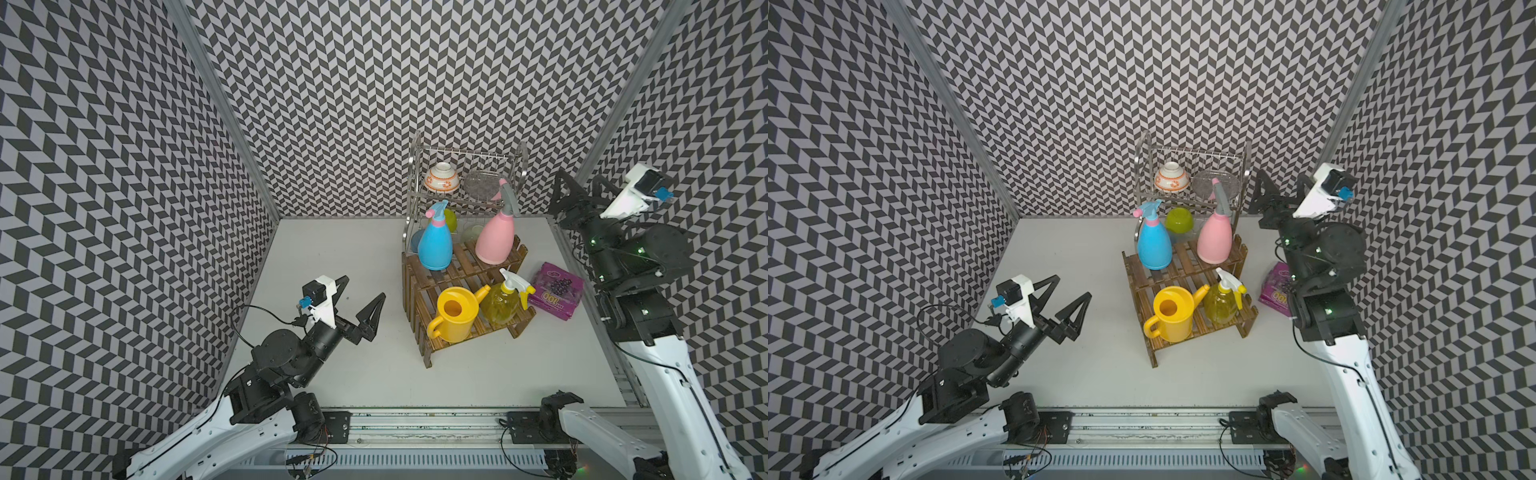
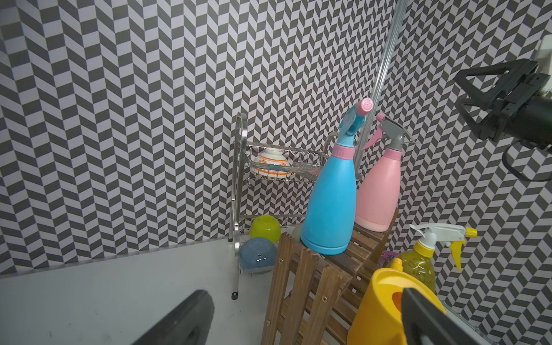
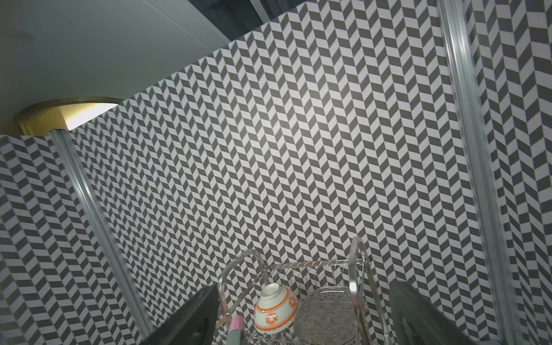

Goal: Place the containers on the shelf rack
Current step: Reset both arms

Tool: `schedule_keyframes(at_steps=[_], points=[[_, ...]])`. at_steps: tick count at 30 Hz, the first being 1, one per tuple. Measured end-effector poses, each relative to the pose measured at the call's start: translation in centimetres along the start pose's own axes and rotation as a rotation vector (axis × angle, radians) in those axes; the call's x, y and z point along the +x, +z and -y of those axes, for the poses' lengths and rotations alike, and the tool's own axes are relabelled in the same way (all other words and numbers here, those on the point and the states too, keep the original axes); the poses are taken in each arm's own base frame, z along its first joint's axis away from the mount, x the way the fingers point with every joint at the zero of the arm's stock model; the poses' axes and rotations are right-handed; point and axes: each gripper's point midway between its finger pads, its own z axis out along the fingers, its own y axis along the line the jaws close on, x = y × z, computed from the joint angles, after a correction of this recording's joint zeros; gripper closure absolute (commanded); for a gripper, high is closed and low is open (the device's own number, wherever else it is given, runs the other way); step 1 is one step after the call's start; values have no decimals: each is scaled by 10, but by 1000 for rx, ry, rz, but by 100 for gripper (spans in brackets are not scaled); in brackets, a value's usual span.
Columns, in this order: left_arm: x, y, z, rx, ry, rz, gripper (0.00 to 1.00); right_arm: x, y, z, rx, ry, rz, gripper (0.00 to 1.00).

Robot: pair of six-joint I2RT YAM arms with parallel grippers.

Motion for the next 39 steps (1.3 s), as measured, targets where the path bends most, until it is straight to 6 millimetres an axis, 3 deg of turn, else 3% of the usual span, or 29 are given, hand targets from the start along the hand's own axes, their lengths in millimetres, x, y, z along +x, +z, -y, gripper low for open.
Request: schedule_keyframes(at_steps=[2, 6, 12, 18, 22, 26, 33, 39], points=[[-3, -3, -5, -20, -1, 12, 0, 7, 4, 17, 38, -2, -11, 8], [-4, -6, -13, -59, 8, 25, 0, 45, 7, 51, 107, 10, -81, 8], [7, -7, -22, -100, 35, 12, 0, 127, -7, 120, 274, 39, -231, 6], [21, -5, -35, -175, 84, 3, 0, 220, -49, 174, 407, 21, -388, 0], [35, -6, -58, -293, 111, 44, 0, 266, -84, 187, 413, -29, -429, 0], [62, 0, -92, -439, 167, 20, 0, 289, -102, 193, 399, -67, -416, 0], [79, 10, -161, -655, 166, -18, 0, 310, -104, 203, 400, -96, -434, 0], [91, 5, -199, -751, 148, -33, 0, 331, -103, 200, 341, -132, -507, 0]])
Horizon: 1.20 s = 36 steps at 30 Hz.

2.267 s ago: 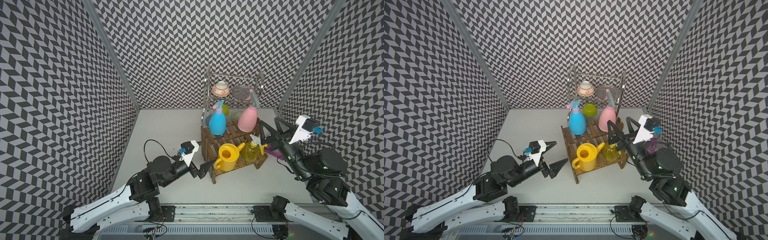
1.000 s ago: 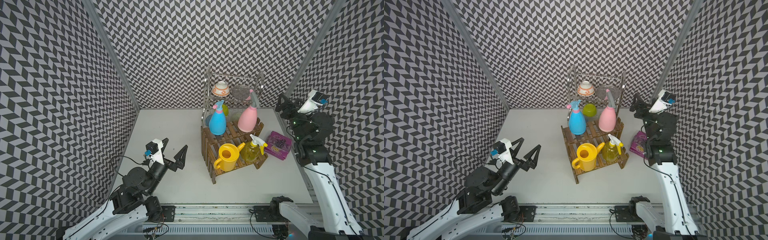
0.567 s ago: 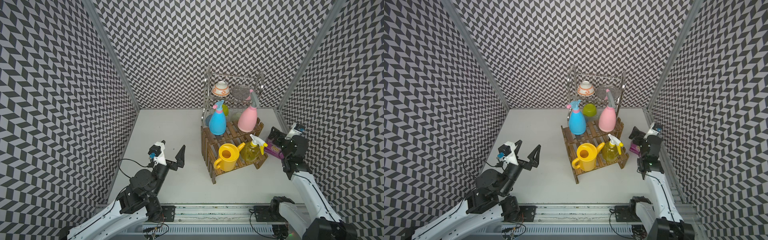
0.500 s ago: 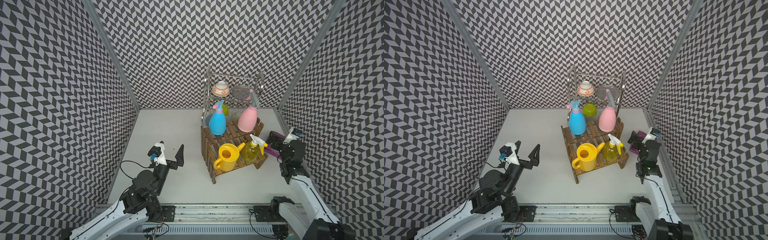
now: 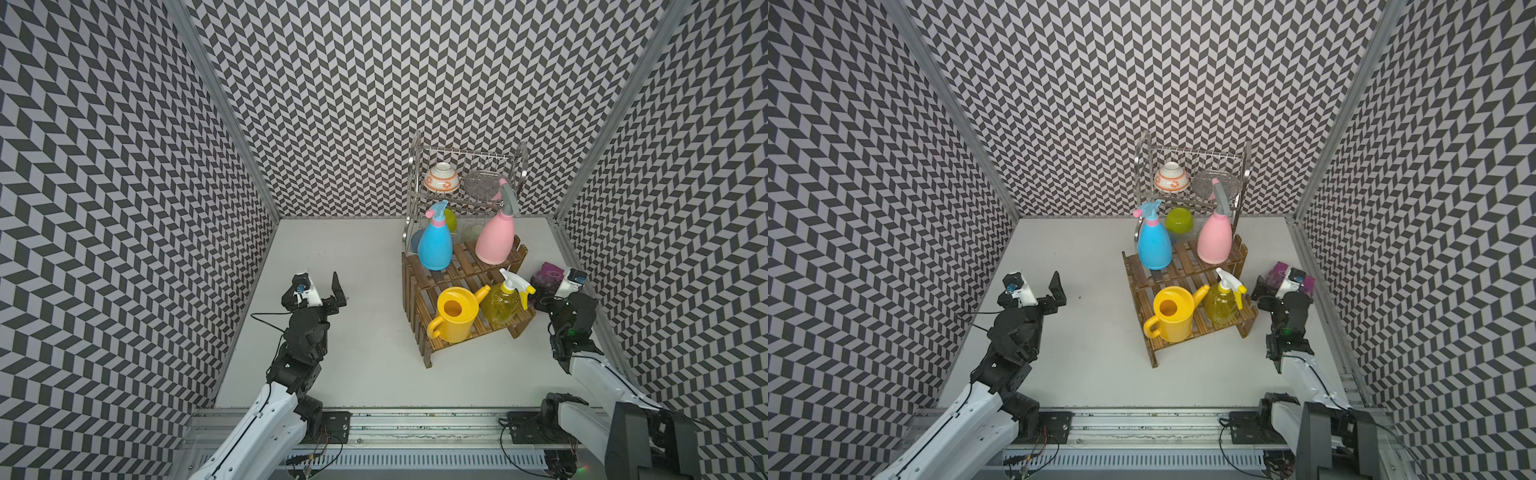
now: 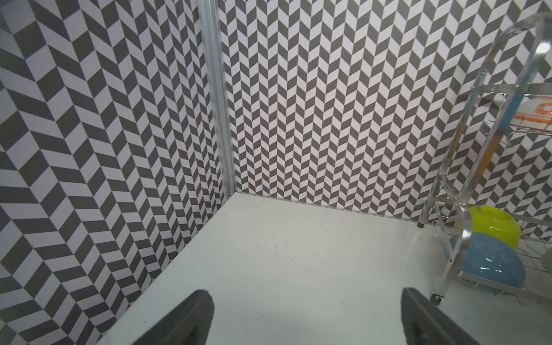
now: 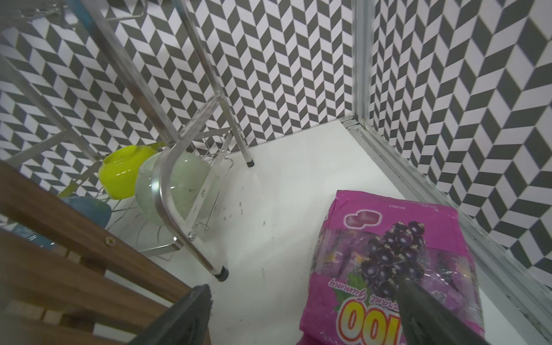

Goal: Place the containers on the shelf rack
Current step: Reset both arms

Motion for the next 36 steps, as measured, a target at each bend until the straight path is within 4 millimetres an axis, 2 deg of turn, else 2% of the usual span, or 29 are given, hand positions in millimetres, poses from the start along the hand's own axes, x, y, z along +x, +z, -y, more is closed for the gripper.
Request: schedule_keyframes(at_steps=[6, 10, 15, 18, 20, 23, 26, 33, 36], points=[[8, 8, -21, -60, 1, 1, 0, 0, 2, -22, -122, -73, 2, 6], [12, 9, -28, -77, 3, 3, 0, 4, -1, -47, -227, -130, -1, 10], [18, 10, -30, -80, 6, -3, 0, 10, -10, -79, -349, -188, 3, 10], [21, 12, -31, -85, 10, -8, 0, 12, -15, -92, -393, -215, 9, 6], [23, 15, -33, -92, 16, -13, 0, 12, -15, -94, -395, -225, 15, 0], [30, 22, -39, -115, 29, -32, 0, 6, -13, -89, -358, -228, 39, 0], [46, 30, -47, -143, 49, -73, 0, 4, -5, -82, -312, -227, 59, 0], [86, 40, -56, -142, 58, -117, 0, 31, 26, -69, -252, -214, 22, 0], [103, 44, -56, -122, 56, -126, 0, 34, 35, -66, -233, -210, 46, 0]])
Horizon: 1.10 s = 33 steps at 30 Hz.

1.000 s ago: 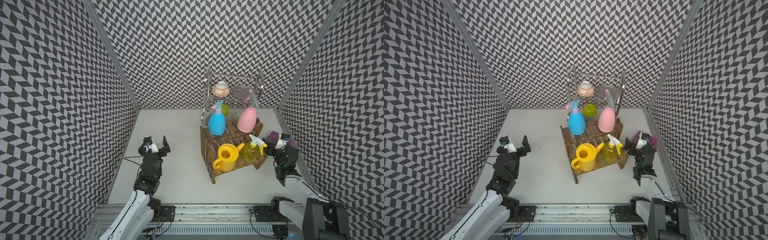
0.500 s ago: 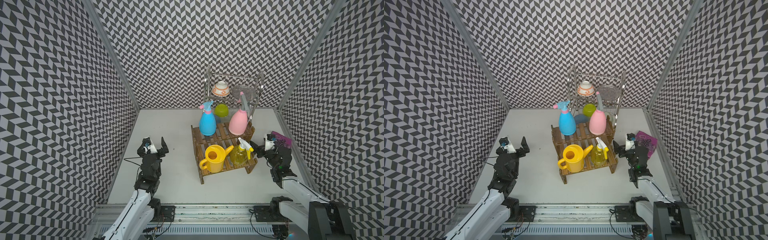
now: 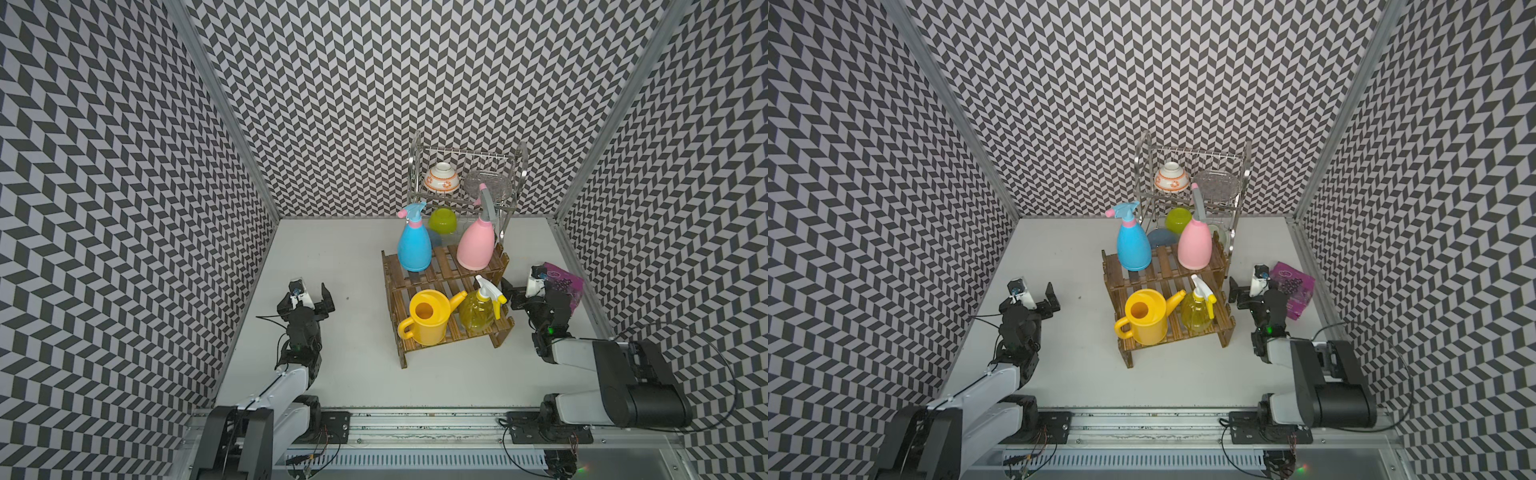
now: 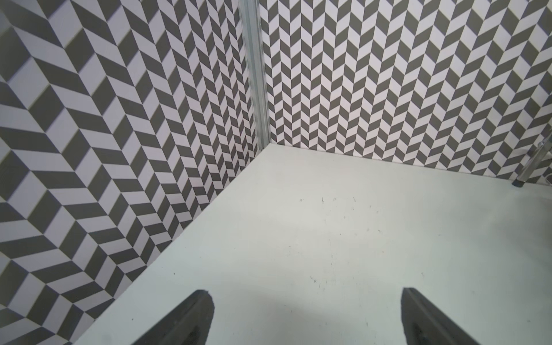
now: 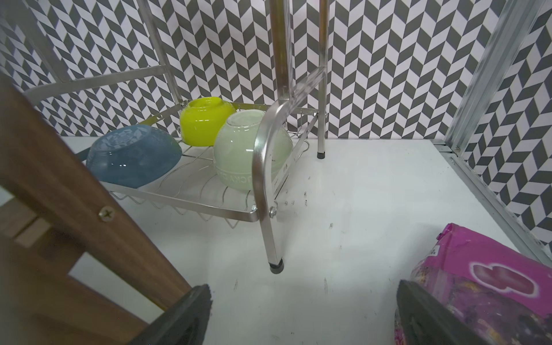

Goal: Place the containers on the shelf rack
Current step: Reset both arms

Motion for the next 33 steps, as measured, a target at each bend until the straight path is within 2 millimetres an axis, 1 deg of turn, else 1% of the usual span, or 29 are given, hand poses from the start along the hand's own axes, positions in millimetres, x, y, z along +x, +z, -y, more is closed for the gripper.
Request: schedule_keyframes(at_steps=[2, 4, 8, 11, 13, 17, 25, 28, 33], points=[[8, 6, 4, 24, 6, -9, 0, 4, 3, 2, 9, 3, 24, 0], [10, 12, 9, 50, 5, 0, 0, 9, 3, 3, 15, 4, 19, 0], [10, 30, 22, 107, 8, 19, 0, 0, 3, 4, 23, 0, 54, 0], [15, 45, 33, 151, 19, 14, 0, -3, 4, 5, 26, -2, 64, 0], [15, 49, 38, 175, 23, 13, 0, -5, 5, 5, 26, -2, 67, 0], [8, 48, 43, 201, 27, 40, 0, -5, 5, 5, 28, -2, 68, 0], [4, 46, 48, 215, 37, 62, 0, -5, 5, 5, 29, -2, 68, 0], [1, 38, 51, 216, 51, 93, 0, -5, 5, 5, 29, -2, 68, 0], [6, 15, 53, 213, 77, 133, 0, -5, 5, 5, 29, -2, 68, 0]])
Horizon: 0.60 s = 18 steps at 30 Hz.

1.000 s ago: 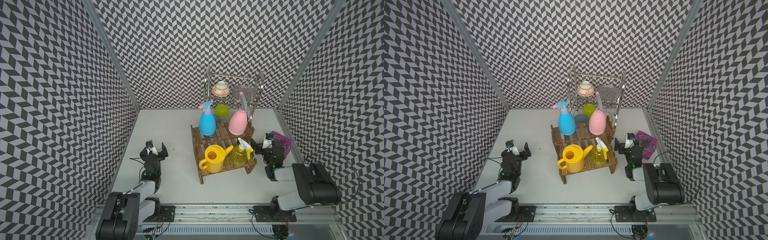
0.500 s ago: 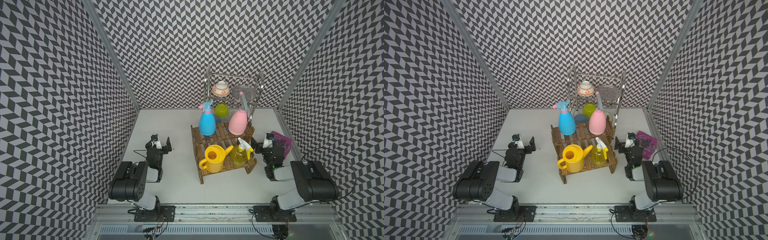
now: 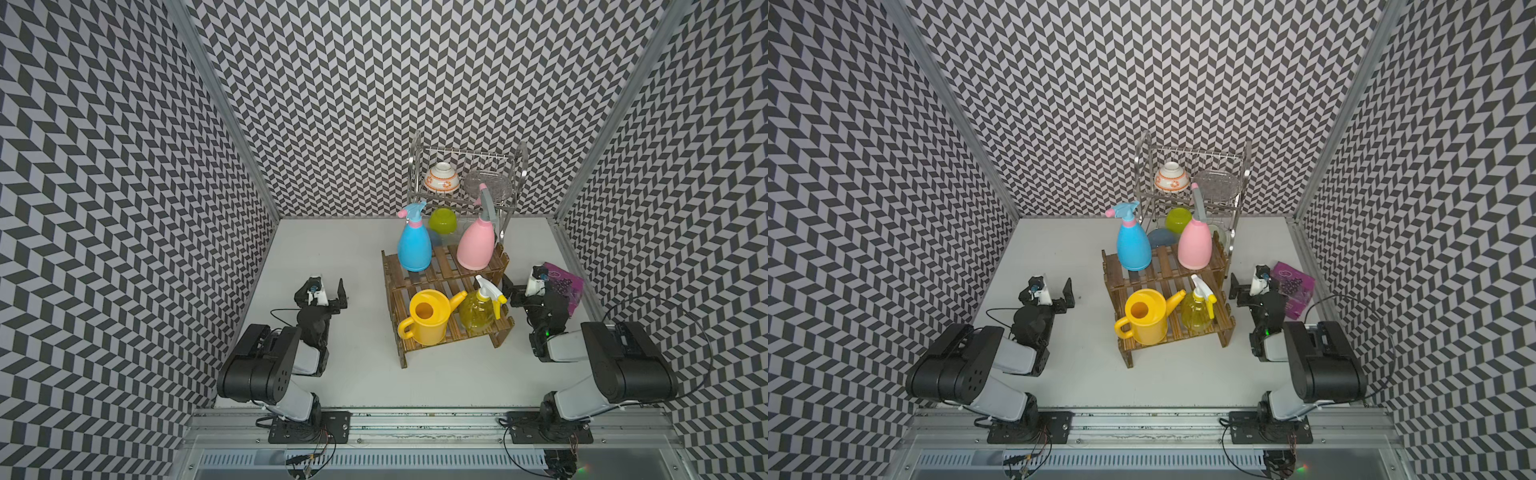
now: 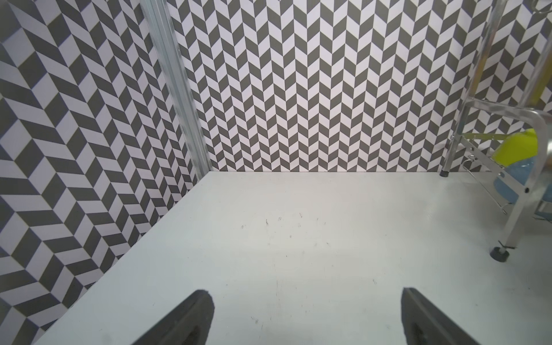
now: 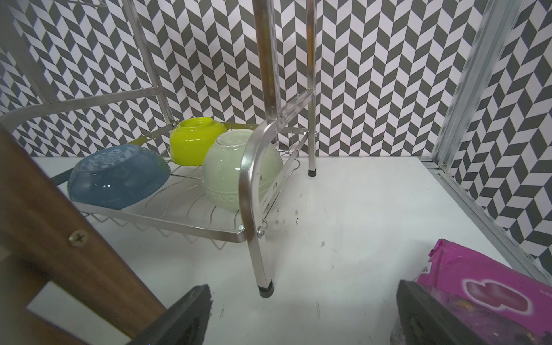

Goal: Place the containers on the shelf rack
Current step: Reset both arms

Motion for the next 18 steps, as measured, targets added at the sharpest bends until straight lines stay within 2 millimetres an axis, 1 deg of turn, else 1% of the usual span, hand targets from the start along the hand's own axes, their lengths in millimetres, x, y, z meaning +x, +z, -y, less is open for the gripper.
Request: schedule_keyframes(at_steps=[5, 8, 10, 11, 18], points=[[-8, -19, 1, -24, 20, 61, 0, 0, 0, 0, 0, 0, 0, 0], [1, -27, 0, -45, 42, 45, 0, 0, 0, 0, 0, 0, 0, 0], [10, -29, 0, -56, 62, 14, 0, 0, 0, 0, 0, 0, 0, 0], [12, -29, 0, -60, 67, 8, 0, 0, 0, 0, 0, 0, 0, 0], [13, -30, -6, -92, 79, 4, 0, 0, 0, -1, -1, 0, 0, 0]])
